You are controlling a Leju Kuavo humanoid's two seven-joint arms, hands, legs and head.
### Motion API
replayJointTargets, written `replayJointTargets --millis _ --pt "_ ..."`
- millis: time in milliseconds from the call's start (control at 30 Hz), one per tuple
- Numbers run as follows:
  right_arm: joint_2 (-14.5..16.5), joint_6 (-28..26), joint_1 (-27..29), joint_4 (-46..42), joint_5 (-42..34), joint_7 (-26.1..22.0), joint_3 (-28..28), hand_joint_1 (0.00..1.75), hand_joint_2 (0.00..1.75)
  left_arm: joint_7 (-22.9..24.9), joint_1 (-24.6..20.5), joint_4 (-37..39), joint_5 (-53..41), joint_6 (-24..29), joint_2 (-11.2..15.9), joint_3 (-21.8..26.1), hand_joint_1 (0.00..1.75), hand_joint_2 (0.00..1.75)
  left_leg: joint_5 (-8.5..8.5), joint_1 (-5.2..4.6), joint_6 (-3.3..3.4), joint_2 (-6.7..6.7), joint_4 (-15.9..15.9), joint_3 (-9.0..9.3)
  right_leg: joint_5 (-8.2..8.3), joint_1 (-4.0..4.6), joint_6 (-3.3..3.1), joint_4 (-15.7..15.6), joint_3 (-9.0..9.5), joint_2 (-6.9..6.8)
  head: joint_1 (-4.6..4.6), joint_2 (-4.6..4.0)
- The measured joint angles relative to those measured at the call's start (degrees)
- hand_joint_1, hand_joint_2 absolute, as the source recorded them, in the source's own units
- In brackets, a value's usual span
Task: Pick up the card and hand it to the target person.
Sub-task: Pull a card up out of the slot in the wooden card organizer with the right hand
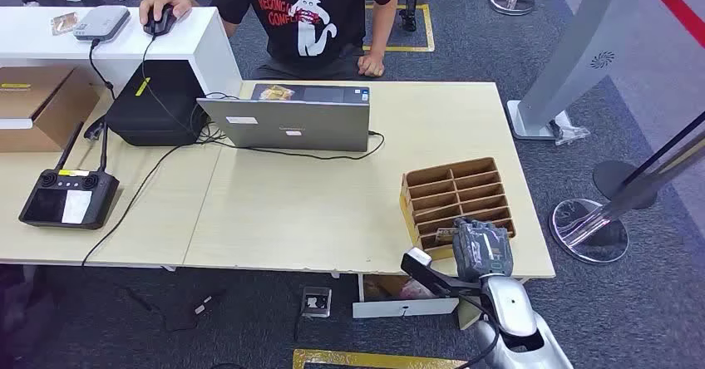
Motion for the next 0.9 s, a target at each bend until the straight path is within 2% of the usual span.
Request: replayJointTargets --millis 200,333,633,900 --pt "0.04 -0.87 0.03 -1.64 -0.21 0.01 -0.91 1.75 1.75 -0.37 -0.07 0.04 -0.34 -0.04 0.11 -0.53 0.00 0.00 -0.01 0.00 0.00 -0.03 0.05 -0.05 -0.02 0.00 0.01 0.05 -0.05 -0.03 0.00 0.00" --pt "0.71 -2.34 -2.29 -3.57 -0.98 -0.48 -1.33 1.75 1.75 -0.84 -0.11 0.06 -0.56 -0.25 0.34 -0.78 0.00 0.00 0.00 -0.02 0.00 0.04 0.06 -0.09 0.01 -0.02 0.00 0.08 -0.11 0.04 0.00 0.00" --pt "3.45 -1.71 -15.12 -0.90 -3.04 -1.54 1.74 1.75 1.75 -0.96 -0.20 0.12 -0.22 -0.24 0.31 -0.29 0.00 0.00 0.01 -0.05 -0.02 0.31 0.12 -0.14 0.09 -0.05 0.01 0.18 -0.26 0.32 0.00 0.00" --pt "4.11 -1.34 -21.09 2.84 -4.41 -1.80 3.22 1.75 1.75 -1.38 -0.02 0.19 -0.08 -0.23 0.34 -0.04 0.00 0.00 0.07 -0.02 -0.03 0.21 0.03 -0.03 0.11 -0.02 0.00 0.09 -0.12 0.20 0.00 0.00"
